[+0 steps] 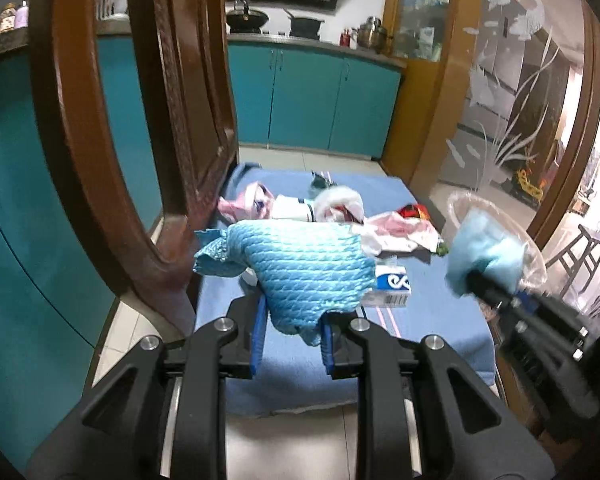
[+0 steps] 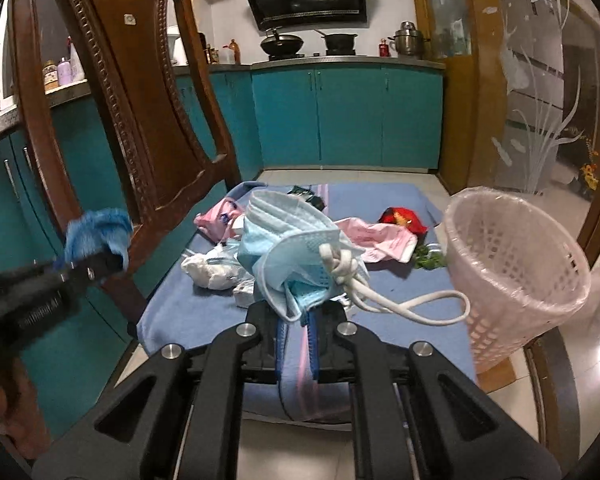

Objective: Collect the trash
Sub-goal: 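Grasp the blue face mask with the right tool while the left tool lifts the cloth, then carry the mask toward the white basket with the right tool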

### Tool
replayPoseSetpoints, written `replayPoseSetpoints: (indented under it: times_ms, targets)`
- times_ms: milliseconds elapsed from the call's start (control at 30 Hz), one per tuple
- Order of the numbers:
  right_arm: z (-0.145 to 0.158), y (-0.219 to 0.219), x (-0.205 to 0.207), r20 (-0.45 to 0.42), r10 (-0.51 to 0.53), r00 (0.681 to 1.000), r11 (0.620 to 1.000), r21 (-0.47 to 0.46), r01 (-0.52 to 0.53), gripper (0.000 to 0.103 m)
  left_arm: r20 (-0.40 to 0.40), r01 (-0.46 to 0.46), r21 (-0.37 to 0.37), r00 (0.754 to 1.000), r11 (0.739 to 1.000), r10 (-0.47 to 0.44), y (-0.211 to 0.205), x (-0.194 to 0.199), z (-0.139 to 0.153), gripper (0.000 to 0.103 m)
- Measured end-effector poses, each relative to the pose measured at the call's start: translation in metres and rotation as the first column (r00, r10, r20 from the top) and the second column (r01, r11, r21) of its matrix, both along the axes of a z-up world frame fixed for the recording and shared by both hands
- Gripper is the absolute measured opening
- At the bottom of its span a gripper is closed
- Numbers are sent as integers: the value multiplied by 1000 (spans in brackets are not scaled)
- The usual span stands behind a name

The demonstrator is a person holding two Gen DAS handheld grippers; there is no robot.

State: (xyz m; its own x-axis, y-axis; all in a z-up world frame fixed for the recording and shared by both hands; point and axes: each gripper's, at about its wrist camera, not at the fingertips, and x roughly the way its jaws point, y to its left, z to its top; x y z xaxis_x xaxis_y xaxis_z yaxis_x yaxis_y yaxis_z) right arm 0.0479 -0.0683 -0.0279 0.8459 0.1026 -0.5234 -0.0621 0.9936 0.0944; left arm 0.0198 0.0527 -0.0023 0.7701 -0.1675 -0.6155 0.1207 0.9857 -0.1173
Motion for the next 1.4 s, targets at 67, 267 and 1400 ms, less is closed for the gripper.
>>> replayPoseSetpoints:
  times_ms: [67,267,1400]
  targets:
    - [5,-2,0,9,-6,1000,1000,-3,6,11,-1,20,-10,1000,1000,-20,-3,-1,1,22]
    - [33,-9,21,0,-7,1000,1000,-12,7,11,-10,26,-19,1000,999,-27,-14,22,16,21]
    - [7,-35,36,-62,-100,993,992,71,105,11,51,-84,15,995,996,84,-72,48,-7,20]
